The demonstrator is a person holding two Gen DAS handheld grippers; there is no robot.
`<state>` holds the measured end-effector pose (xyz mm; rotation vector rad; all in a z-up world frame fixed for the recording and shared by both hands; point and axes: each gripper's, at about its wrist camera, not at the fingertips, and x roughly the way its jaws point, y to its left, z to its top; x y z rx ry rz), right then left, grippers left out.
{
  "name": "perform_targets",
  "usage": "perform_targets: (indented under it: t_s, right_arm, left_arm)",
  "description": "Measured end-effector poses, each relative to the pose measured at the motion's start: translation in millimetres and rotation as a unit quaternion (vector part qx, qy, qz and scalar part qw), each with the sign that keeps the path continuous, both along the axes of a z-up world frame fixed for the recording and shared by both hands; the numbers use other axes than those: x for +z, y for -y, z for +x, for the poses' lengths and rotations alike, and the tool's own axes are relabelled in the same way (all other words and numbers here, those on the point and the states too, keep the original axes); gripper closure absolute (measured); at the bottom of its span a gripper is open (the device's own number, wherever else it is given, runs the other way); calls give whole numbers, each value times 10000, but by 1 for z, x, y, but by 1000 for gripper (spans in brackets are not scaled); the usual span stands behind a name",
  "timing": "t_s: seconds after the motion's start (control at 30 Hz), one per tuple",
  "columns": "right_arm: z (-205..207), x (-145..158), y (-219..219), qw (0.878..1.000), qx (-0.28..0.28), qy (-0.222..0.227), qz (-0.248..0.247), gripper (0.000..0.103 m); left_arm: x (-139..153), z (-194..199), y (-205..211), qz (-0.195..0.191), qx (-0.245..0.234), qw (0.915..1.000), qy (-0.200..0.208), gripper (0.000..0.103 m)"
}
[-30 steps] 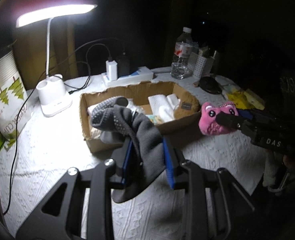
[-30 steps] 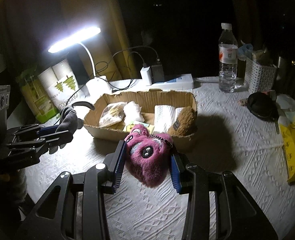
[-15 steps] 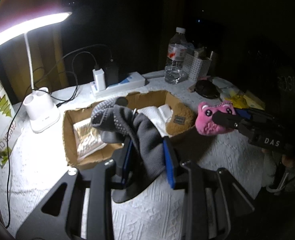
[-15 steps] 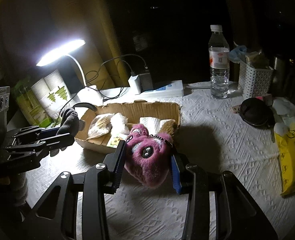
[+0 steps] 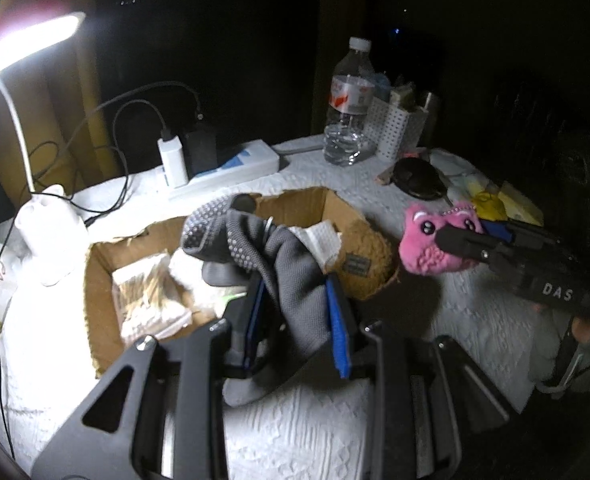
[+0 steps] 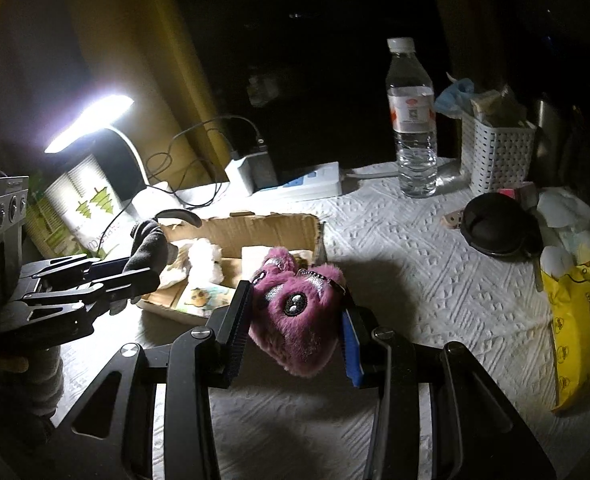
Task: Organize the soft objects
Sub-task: 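Carry the gray socks with the left gripper toward the box while the right gripper carries the pink plush, then lower the socks into the box and open the left gripper while the right gripper releases the pink plush there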
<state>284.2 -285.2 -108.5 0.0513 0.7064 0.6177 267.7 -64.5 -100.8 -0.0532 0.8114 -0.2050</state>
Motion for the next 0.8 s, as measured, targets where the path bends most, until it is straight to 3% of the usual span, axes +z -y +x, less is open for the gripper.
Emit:
perform_targets:
  t_s: [0.47,0.57,0.67,0.8]
  right_arm:
    - [26,-5,13,9997,-195,-112,-15,61]
    - [29,-3,12,9997,-209,-90,-14,61]
    - [32,1,11,9997,-226,-44,31,61]
    - [39,6,3,9999,-145,21,48,61]
  left_arm:
    - [-38,47,15,-109,-95,9989,-438,71]
    - [-44,52,13,-149,-22,9984,-549,66]
    - [-42,51,8,-251,25,9984,-514,47]
    - [-33,45,4,-301,7,9989,-346,45]
